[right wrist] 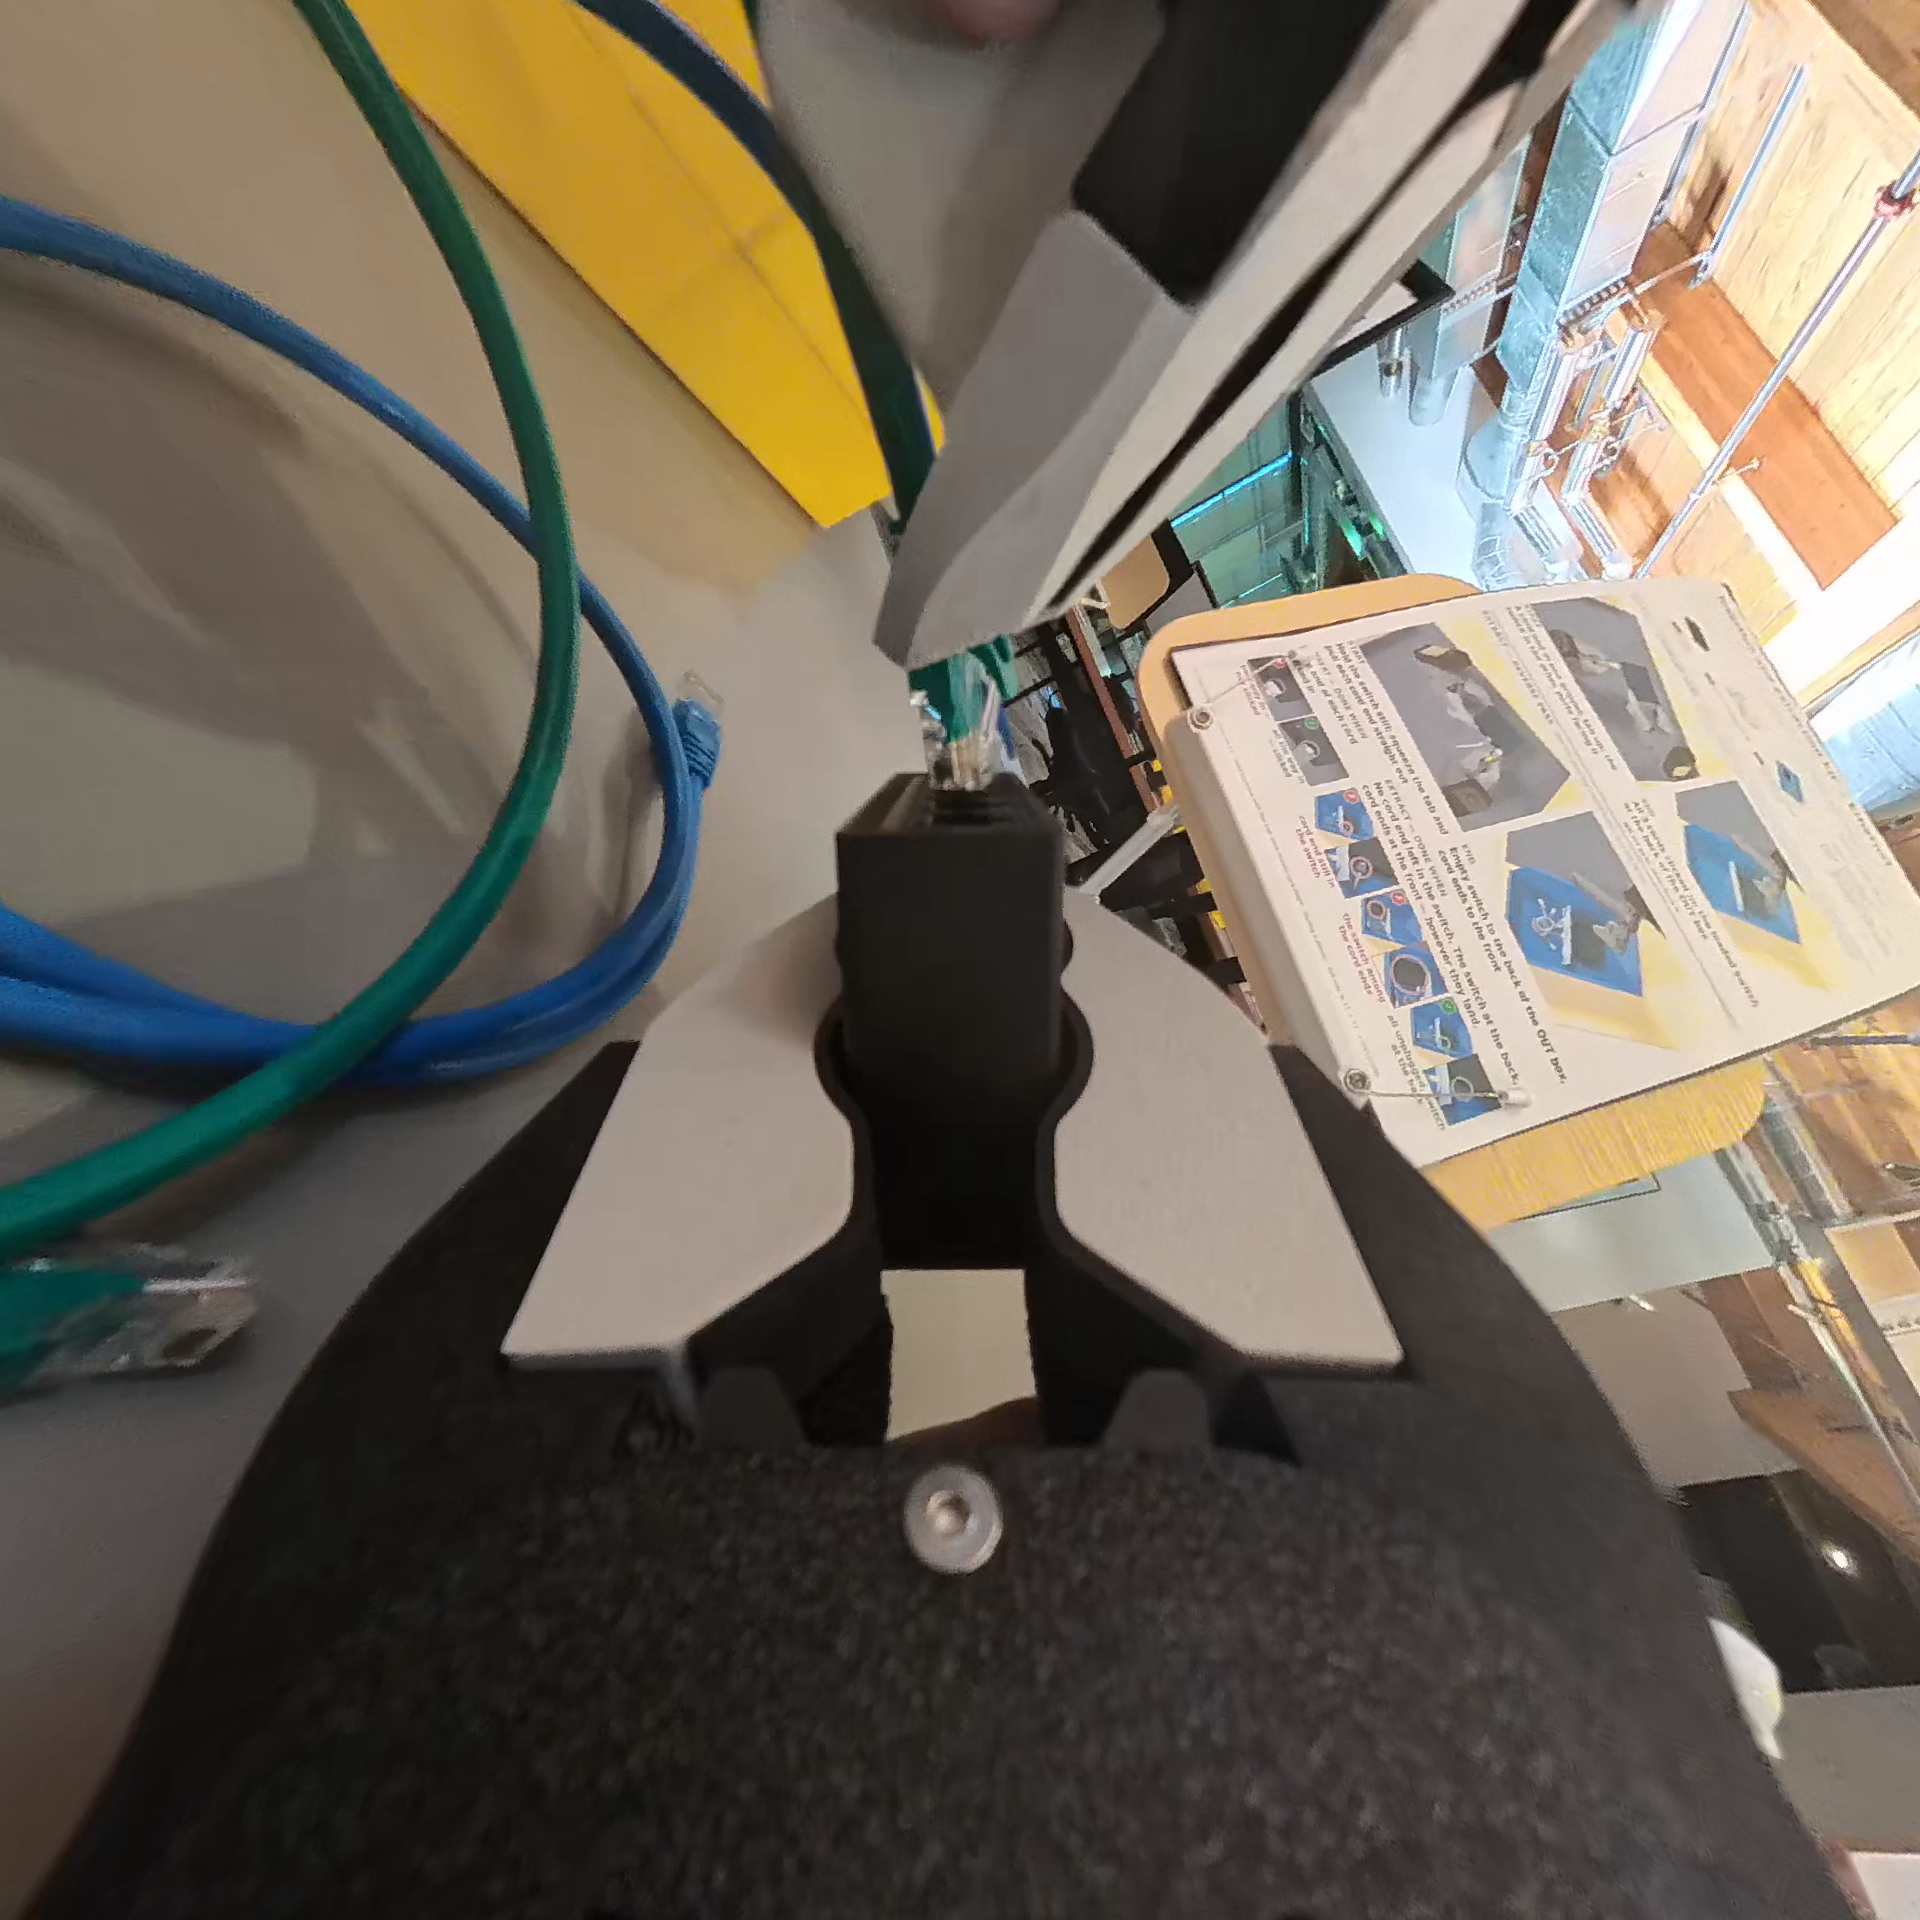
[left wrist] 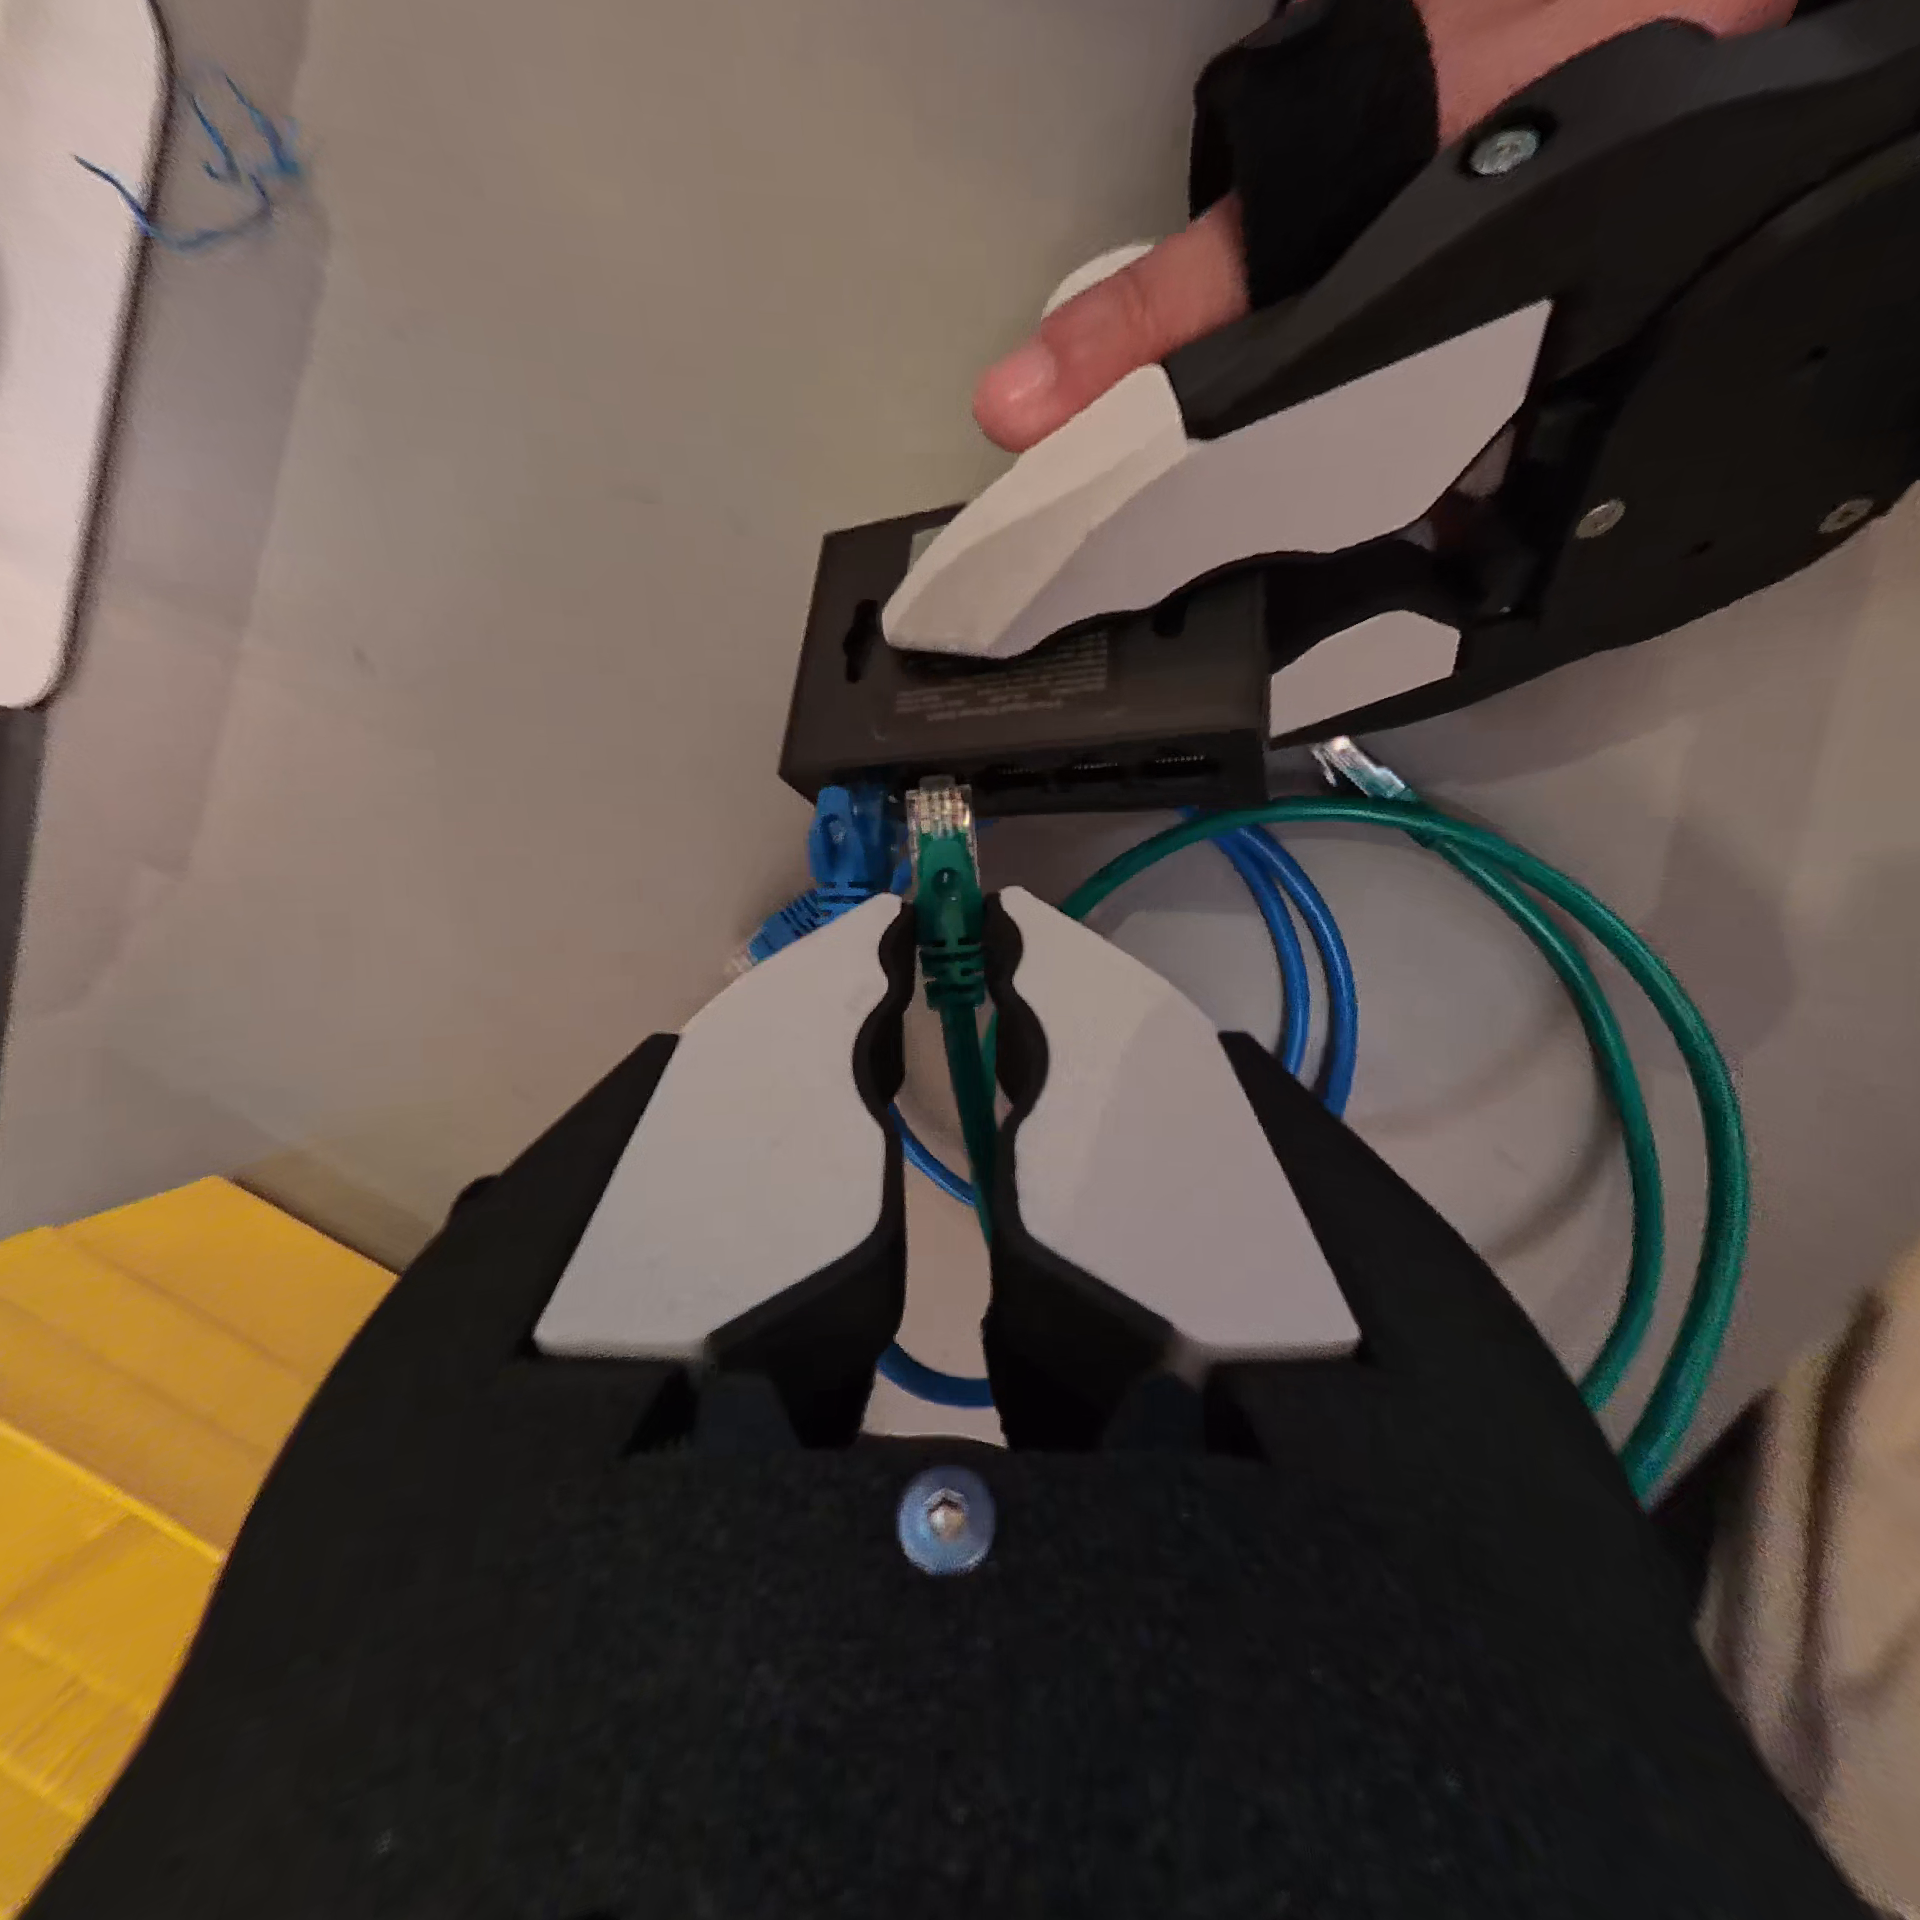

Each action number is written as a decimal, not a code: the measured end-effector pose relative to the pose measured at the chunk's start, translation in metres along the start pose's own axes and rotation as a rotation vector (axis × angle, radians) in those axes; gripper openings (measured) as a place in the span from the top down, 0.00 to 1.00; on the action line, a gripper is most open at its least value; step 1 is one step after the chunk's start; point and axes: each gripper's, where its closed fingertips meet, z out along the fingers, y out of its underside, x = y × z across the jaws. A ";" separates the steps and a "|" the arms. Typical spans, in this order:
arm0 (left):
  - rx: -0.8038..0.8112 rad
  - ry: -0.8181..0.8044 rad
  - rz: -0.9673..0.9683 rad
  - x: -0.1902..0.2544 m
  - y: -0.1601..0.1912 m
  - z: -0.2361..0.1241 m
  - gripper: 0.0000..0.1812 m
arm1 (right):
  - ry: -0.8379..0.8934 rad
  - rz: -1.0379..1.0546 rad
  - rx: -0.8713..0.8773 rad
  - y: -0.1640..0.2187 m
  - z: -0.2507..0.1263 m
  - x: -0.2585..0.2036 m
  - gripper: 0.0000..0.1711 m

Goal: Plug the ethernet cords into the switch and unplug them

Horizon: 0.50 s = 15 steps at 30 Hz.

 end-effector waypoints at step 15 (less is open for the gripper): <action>0.308 -0.208 0.019 0.005 -0.006 -0.011 0.94 | -0.035 0.111 0.056 -0.006 -0.003 0.003 0.82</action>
